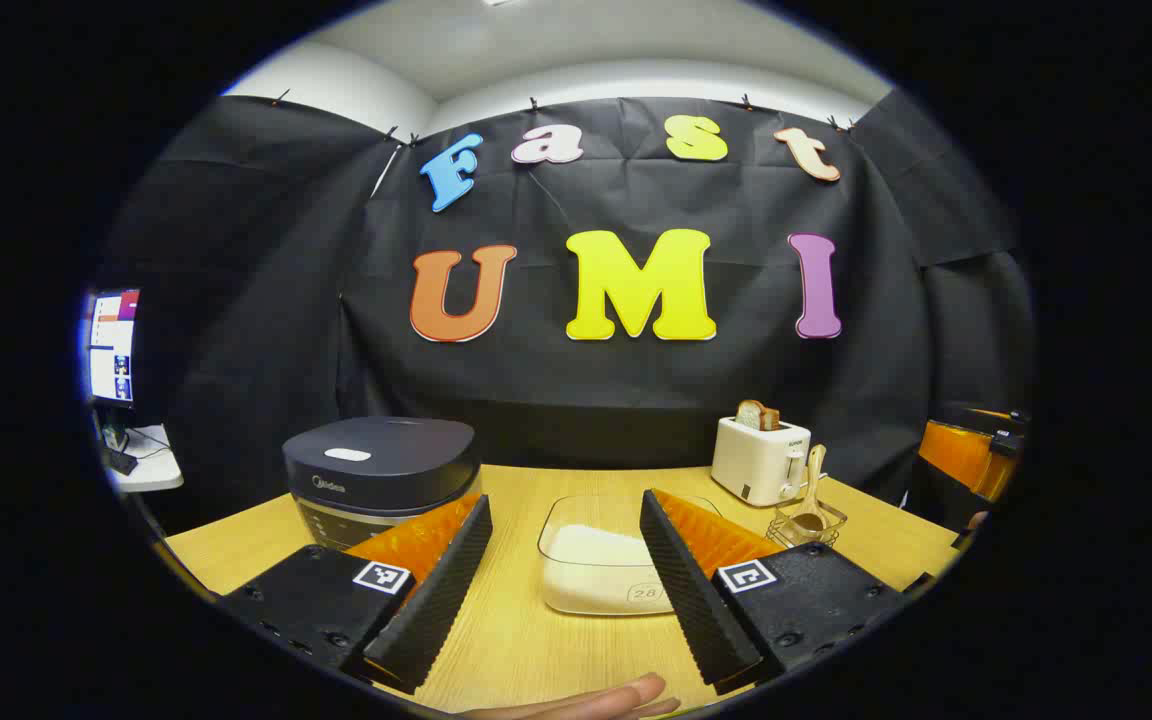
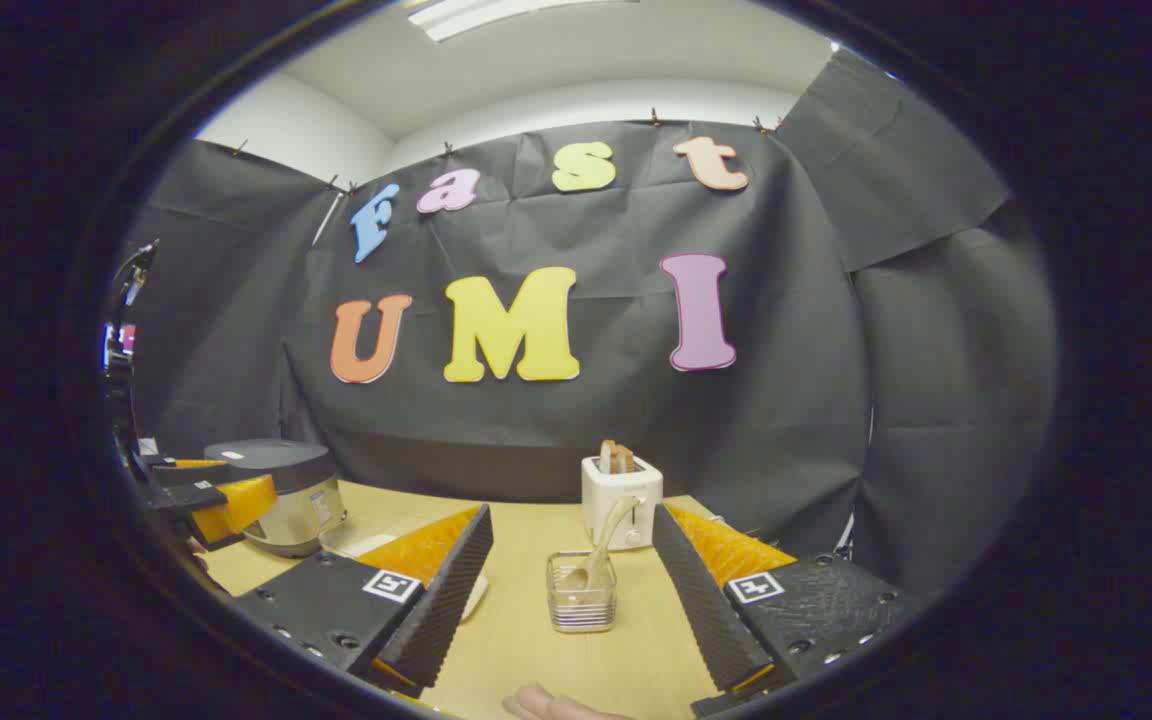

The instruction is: Close the left gripper, press the button to open the rice cooker; take a wooden spoon from the chopstick holder with the right hand, scoop a spoonful of rice and pour it into the rice cooker, then put the wooden spoon back into the chopstick holder.

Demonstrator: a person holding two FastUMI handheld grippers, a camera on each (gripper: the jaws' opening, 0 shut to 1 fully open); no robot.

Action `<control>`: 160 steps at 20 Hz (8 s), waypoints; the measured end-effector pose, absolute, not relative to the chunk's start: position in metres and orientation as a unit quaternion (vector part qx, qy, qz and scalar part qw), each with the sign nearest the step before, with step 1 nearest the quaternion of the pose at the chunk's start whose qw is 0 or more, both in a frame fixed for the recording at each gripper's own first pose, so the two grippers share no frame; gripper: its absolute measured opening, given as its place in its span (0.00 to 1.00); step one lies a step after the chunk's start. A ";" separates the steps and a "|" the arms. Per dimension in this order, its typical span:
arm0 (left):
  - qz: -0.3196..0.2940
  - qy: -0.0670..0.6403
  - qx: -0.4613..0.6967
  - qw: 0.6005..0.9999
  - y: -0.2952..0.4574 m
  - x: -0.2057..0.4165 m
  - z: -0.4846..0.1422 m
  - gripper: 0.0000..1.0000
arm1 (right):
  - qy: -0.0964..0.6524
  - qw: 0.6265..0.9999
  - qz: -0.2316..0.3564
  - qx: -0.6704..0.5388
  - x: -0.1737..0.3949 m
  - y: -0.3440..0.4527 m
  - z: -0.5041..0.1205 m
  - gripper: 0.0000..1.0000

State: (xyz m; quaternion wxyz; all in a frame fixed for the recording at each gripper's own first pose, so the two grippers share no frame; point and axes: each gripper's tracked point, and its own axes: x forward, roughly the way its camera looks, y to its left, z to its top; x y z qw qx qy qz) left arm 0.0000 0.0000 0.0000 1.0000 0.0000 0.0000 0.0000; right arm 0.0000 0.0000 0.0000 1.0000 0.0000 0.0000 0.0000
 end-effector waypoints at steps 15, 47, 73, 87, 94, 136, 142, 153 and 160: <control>0.001 0.033 0.008 0.999 0.060 -0.003 -0.015 0.96 | -0.017 1.000 -0.009 0.007 0.005 0.003 0.012 0.96; 0.075 0.239 0.020 0.968 0.215 0.106 -0.021 0.03 | -0.008 1.000 -0.012 0.023 0.001 -0.021 0.016 0.94; 0.033 0.062 0.075 0.995 0.125 0.011 0.036 0.10 | 0.024 0.999 -0.041 0.023 0.020 -0.038 -0.005 0.92; -0.015 0.020 0.060 0.998 0.088 -0.026 0.014 0.99 | 0.124 0.992 -0.017 0.006 0.183 -0.045 -0.071 0.92; 0.021 0.002 0.040 0.999 0.126 -0.026 0.025 0.99 | 0.223 0.971 -0.035 0.072 0.255 -0.049 -0.132 0.95; 0.032 0.009 0.021 0.999 0.160 -0.036 0.031 0.99 | 0.167 0.986 -0.008 -0.009 0.205 -0.003 -0.013 0.12; 0.038 0.011 0.022 0.999 0.167 -0.039 0.030 0.99 | 0.183 0.982 0.021 -0.046 0.202 0.066 -0.008 0.07; 0.031 0.017 0.010 0.999 0.174 -0.036 0.027 0.99 | 0.179 0.977 0.043 -0.105 0.218 0.202 -0.054 0.06; 0.023 0.027 0.005 0.999 0.173 -0.033 0.020 0.99 | 0.200 0.964 -0.014 -0.175 0.227 0.213 -0.126 0.07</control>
